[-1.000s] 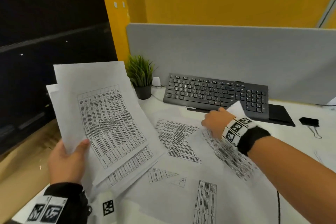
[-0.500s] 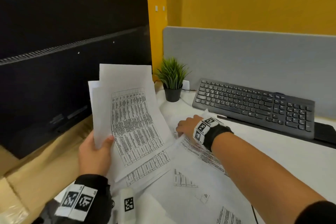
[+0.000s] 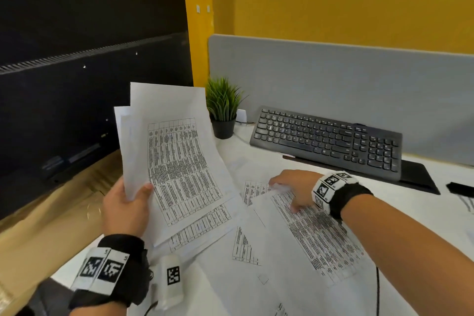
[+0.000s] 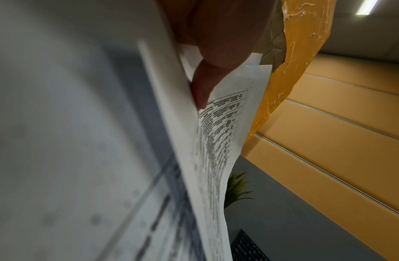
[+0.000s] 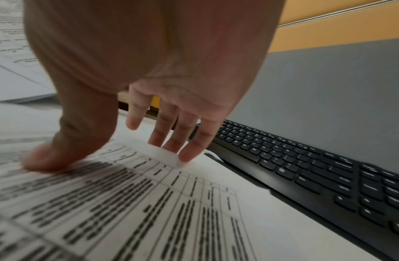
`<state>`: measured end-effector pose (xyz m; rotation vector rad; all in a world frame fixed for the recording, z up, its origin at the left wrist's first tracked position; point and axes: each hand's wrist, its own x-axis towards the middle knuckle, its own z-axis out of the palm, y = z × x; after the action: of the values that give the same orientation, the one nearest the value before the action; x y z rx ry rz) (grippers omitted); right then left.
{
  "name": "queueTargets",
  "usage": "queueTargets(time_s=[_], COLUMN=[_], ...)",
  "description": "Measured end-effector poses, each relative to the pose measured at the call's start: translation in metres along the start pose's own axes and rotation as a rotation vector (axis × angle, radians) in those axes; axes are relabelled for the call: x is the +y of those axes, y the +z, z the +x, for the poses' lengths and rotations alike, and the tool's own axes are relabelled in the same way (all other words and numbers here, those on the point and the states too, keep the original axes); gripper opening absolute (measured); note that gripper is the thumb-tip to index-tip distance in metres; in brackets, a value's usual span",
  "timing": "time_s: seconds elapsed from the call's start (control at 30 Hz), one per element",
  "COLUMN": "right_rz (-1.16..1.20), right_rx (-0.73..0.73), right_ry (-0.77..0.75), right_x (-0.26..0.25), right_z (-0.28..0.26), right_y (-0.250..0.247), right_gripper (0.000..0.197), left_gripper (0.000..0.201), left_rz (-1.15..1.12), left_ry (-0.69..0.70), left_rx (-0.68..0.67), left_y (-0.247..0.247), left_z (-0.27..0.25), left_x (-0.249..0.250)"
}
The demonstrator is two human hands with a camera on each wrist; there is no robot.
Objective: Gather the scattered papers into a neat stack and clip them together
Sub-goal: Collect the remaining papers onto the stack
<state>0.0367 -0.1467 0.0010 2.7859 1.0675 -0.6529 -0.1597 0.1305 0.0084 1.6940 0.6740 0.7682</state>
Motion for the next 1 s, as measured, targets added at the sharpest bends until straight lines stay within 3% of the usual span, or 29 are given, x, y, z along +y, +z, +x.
queueTargets(time_s=[0.1, 0.23, 0.3, 0.43, 0.53, 0.67, 0.73, 0.9, 1.0], right_rz=[-0.008, -0.163, -0.189, -0.186, -0.124, -0.084, -0.138, -0.032, 0.059], right_rx=[-0.001, -0.064, -0.038, 0.214, 0.448, 0.673, 0.714, 0.742, 0.719], right_ry=[0.07, 0.123, 0.157, 0.193, 0.052, -0.222, -0.296, -0.225, -0.158], right_x=[0.006, 0.014, 0.019, 0.023, 0.007, -0.036, -0.051, -0.06, -0.052], right_z=[-0.008, -0.013, -0.022, -0.057, -0.085, -0.115, -0.119, -0.122, -0.124], right_y=[0.003, 0.0, -0.016, -0.077, -0.13, -0.18, -0.192, -0.196, -0.19], right_gripper=[0.077, 0.031, 0.024, 0.02, 0.008, 0.014, 0.014, 0.027, 0.023], left_gripper=[0.031, 0.029, 0.029, 0.029, 0.027, 0.019, 0.017, 0.039, 0.028], left_rz=[-0.004, -0.022, -0.016, -0.053, -0.08, -0.112, -0.144, -0.19, -0.286], left_ry=[-0.012, -0.016, -0.01, 0.03, 0.073, 0.166, 0.203, 0.286, 0.239], left_rx=[0.01, -0.01, -0.013, -0.043, -0.112, -0.258, -0.345, -0.429, -0.483], left_y=[0.002, 0.005, 0.006, 0.013, 0.026, 0.05, 0.061, 0.079, 0.087], left_z=[-0.003, -0.005, -0.006, -0.004, -0.009, -0.024, -0.035, -0.052, -0.066], left_x=[-0.003, -0.004, -0.002, 0.01, 0.027, 0.049, 0.059, 0.061, 0.062])
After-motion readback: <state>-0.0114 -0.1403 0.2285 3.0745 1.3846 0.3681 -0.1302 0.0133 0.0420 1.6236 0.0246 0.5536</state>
